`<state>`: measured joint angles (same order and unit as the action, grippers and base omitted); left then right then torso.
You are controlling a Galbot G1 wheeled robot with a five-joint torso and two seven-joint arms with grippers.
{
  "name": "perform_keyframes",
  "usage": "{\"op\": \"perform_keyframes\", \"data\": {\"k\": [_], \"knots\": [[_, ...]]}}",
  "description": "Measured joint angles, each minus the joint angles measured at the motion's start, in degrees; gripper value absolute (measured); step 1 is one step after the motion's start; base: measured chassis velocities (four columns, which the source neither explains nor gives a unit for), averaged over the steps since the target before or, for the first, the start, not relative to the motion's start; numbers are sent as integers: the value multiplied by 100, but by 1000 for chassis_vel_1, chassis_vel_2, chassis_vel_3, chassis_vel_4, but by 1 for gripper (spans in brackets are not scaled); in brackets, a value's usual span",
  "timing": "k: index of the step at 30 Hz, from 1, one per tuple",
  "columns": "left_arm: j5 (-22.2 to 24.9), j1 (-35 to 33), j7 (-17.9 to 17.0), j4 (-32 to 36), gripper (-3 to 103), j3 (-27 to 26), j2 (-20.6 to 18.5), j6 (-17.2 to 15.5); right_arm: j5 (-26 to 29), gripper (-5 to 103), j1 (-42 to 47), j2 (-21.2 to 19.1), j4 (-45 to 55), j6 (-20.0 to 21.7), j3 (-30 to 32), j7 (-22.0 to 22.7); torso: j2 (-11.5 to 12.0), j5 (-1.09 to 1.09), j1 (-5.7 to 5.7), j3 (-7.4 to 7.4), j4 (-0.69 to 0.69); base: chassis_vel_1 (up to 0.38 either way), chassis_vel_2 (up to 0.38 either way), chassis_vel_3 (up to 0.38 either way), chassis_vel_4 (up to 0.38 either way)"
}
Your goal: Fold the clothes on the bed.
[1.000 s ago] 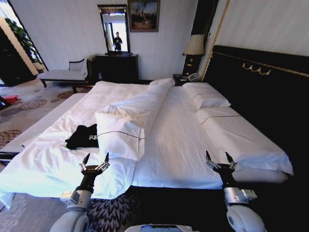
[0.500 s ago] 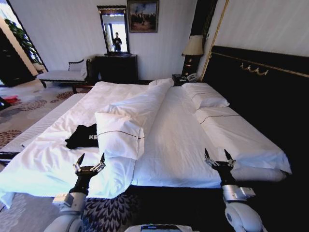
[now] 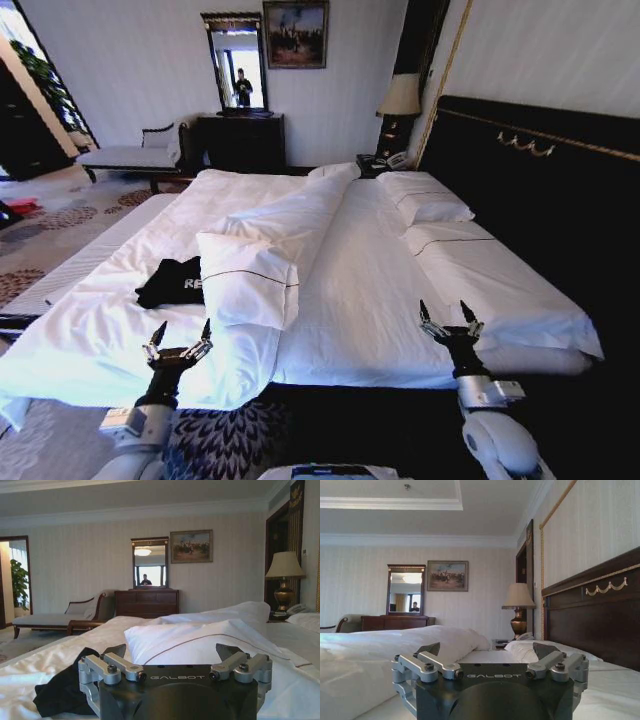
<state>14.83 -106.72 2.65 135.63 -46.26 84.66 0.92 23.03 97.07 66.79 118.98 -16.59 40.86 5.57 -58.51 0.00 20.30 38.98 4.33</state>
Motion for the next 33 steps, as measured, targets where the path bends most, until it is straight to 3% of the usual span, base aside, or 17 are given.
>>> {"op": "perform_keyframes", "data": {"k": [33], "knots": [[41, 90, -3, -115, 100, 140, -153, 22, -183, 100, 222, 381, -53, -141, 135, -8, 0, 0, 0, 0, -1, 2, 2, -2, -3]]}}
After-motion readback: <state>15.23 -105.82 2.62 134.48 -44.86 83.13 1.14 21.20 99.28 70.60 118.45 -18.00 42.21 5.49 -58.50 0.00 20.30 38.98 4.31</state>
